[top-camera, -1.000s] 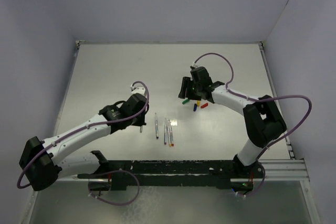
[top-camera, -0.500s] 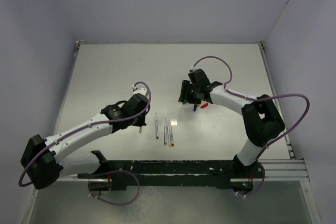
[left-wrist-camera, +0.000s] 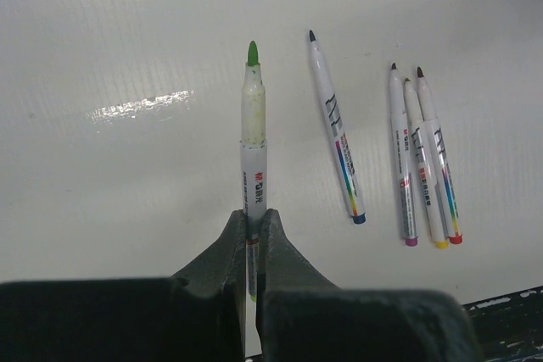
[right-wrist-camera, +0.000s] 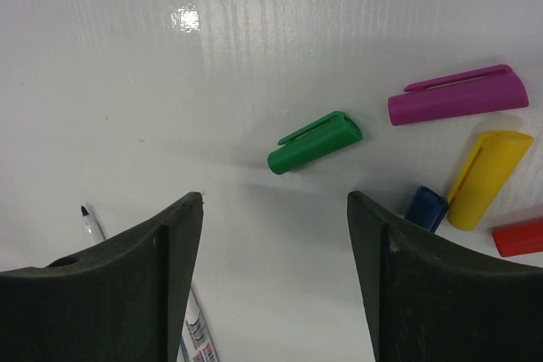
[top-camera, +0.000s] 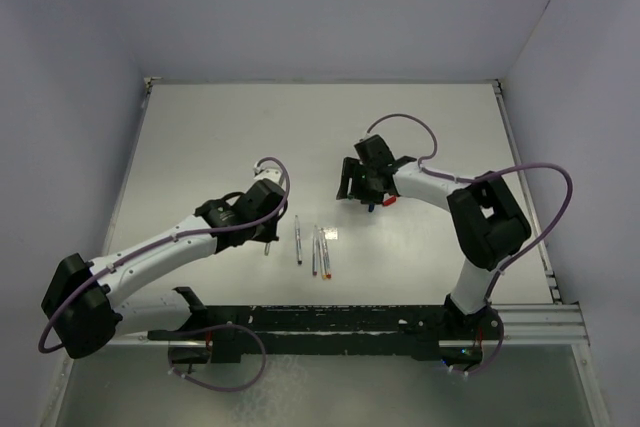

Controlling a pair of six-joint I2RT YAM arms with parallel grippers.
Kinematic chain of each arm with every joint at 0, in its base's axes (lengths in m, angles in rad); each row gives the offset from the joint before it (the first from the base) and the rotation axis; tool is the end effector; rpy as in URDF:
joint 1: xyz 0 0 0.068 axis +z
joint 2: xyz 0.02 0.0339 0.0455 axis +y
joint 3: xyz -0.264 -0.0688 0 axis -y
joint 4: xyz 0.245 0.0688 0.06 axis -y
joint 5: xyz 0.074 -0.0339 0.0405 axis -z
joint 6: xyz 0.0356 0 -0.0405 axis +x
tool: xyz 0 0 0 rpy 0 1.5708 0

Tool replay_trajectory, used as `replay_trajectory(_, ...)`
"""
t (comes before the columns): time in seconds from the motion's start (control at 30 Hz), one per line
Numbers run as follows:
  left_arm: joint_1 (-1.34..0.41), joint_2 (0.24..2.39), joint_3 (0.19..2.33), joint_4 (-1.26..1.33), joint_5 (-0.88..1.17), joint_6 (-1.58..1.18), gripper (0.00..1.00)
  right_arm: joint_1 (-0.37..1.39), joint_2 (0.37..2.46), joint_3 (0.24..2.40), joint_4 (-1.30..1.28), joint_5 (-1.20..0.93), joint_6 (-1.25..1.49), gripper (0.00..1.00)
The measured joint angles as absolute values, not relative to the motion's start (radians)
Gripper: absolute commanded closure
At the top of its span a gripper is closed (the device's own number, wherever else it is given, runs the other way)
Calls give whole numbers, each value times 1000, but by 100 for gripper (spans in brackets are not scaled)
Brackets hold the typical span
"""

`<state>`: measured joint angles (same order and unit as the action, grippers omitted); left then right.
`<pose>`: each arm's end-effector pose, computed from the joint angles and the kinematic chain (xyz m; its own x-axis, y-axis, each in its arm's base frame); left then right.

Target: Insert the pens into the pen caps

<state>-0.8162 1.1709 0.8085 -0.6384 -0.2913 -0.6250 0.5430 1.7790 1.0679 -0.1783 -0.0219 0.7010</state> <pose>0.1622 -0.1576 0.2349 -0.8139 0.0475 -0.5791 0.1424 0.9825 -0.1197 0.3150 0.1910 0.1722 -0.8490 0.2408 -0.4704 0.0251 0.9075 0.4193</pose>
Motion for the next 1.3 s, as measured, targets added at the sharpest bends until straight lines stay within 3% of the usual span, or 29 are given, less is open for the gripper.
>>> replay_trajectory(0.53,-816,1188,805,-643,-296,-635,100,543,1871,1164,-142,-16,686,30)
replay_trajectory(1.3,-816,1171,806,-645,-311,-635,100,545,1926,1226,-148,35,598,43)
